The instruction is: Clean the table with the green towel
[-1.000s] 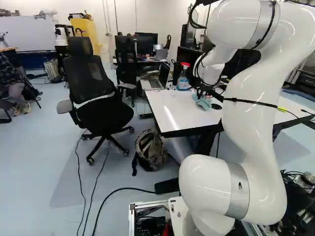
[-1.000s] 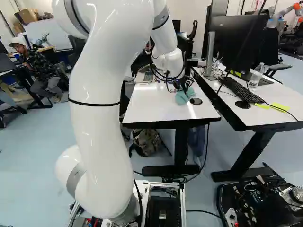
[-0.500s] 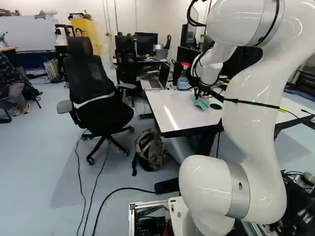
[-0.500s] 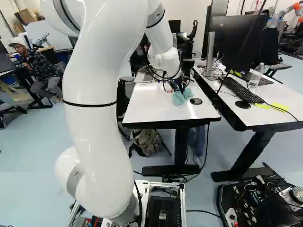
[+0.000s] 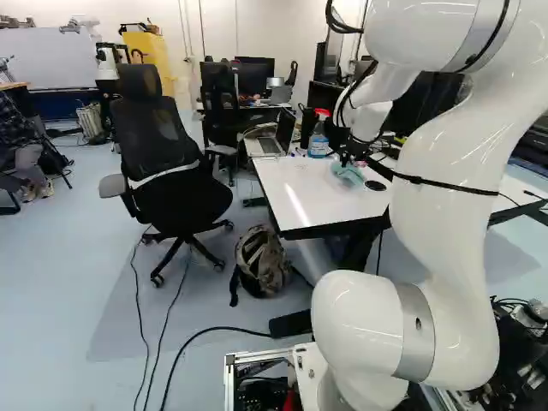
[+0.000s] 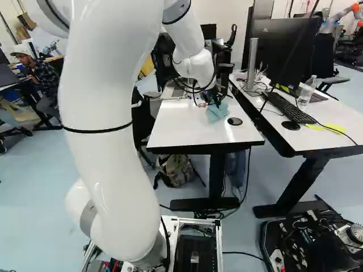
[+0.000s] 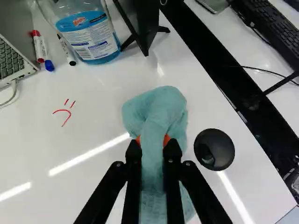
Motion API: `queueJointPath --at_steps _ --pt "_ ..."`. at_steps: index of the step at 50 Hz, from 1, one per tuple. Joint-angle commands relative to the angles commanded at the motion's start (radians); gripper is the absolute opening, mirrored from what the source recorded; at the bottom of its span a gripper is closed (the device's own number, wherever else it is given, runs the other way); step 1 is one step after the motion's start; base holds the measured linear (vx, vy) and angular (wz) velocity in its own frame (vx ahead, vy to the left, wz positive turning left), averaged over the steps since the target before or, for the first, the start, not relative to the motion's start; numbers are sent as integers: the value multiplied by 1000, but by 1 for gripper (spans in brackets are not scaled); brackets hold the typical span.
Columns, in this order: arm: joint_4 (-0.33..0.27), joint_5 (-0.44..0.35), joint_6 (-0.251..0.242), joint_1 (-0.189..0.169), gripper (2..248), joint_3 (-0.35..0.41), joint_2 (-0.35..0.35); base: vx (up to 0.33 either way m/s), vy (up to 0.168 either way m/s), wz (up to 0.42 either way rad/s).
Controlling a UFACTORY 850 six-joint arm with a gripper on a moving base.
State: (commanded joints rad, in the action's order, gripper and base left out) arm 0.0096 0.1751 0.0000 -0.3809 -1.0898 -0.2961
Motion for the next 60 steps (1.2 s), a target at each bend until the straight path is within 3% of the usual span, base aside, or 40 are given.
queueJointPath --at_steps 38,60 --pt "42 16 0 16 53 235 279 0 0 0" --pt "57 20 0 20 53 239 283 0 0 0"
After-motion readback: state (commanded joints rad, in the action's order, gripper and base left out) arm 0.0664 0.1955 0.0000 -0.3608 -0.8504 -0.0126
